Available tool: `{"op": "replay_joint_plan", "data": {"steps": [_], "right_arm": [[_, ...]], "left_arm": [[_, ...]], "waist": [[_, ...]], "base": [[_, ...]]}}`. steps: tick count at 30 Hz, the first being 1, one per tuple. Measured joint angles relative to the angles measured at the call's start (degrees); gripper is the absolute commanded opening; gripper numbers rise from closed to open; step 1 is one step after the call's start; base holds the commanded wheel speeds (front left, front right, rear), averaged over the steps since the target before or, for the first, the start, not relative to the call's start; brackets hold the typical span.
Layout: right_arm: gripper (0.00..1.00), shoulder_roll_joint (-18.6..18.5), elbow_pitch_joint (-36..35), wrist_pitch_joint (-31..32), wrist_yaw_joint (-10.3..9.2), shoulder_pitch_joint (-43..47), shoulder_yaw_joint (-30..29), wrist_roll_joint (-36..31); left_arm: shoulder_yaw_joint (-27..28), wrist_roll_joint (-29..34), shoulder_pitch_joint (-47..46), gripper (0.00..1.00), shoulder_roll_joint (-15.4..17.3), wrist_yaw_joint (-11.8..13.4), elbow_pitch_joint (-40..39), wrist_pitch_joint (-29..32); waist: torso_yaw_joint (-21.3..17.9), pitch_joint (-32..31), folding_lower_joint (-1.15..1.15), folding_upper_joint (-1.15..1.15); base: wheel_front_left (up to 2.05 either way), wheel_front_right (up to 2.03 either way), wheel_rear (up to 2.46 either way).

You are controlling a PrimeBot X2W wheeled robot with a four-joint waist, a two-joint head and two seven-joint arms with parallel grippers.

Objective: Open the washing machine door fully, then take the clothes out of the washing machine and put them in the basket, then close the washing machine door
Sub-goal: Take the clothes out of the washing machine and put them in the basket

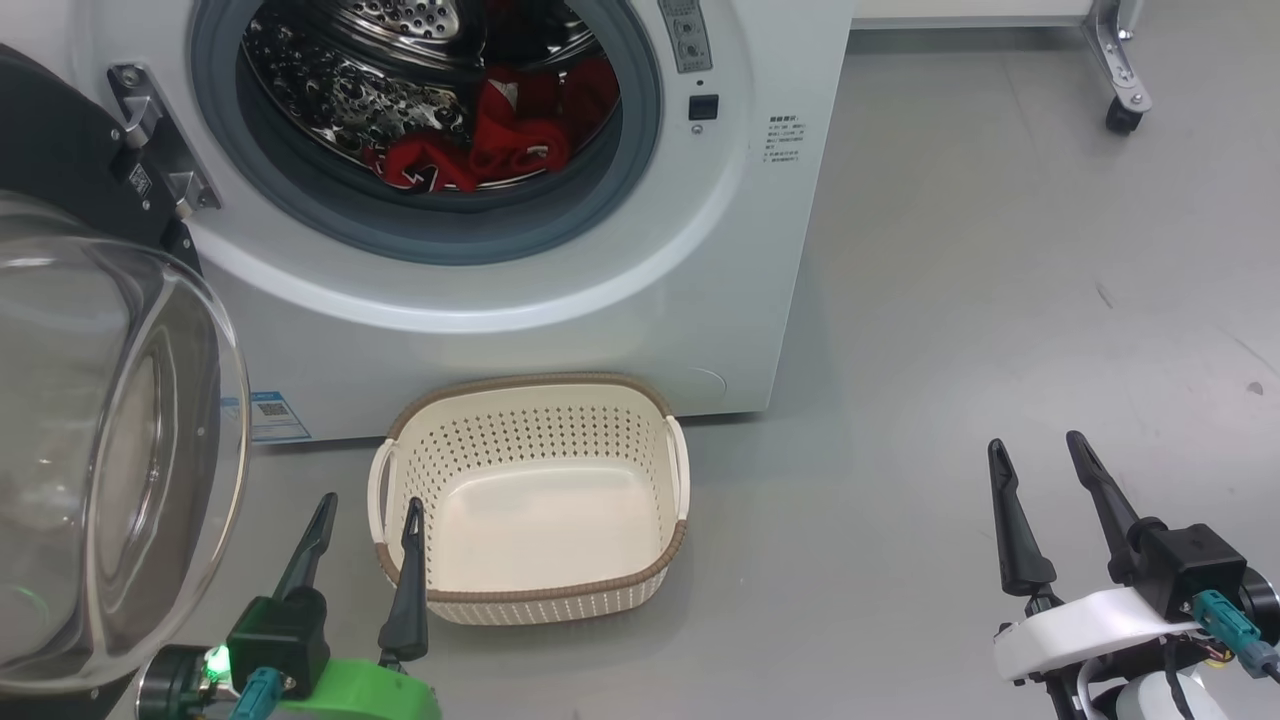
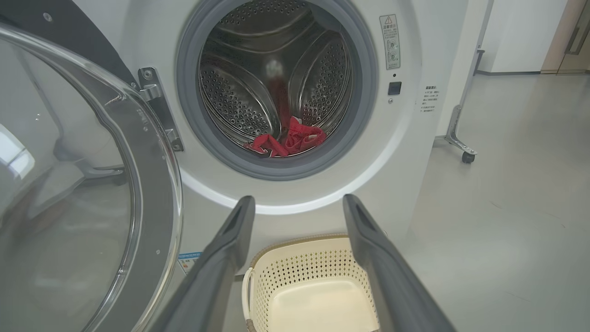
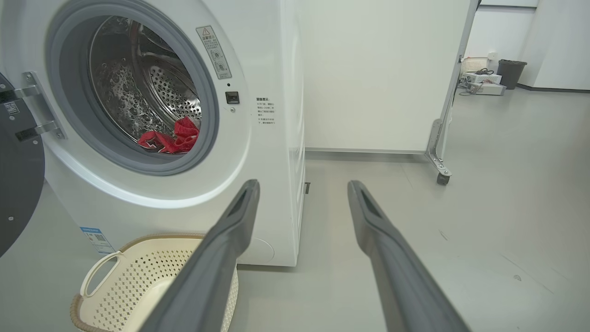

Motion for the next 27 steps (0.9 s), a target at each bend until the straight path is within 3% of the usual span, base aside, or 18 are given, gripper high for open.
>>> {"op": "replay_joint_plan", "data": {"steps": [27], "right_arm": [[1.00,0.0,0.4,-0.4,0.01,0.0,0.0,0.1]], "left_arm": [[-0.3,0.1,-0.1,1.00,0.0,0.5,0.6,0.0]], "waist": [[0.2,-0.1,0.00,0.00]], "base": [[0.96,-0.96,0.00]]}}
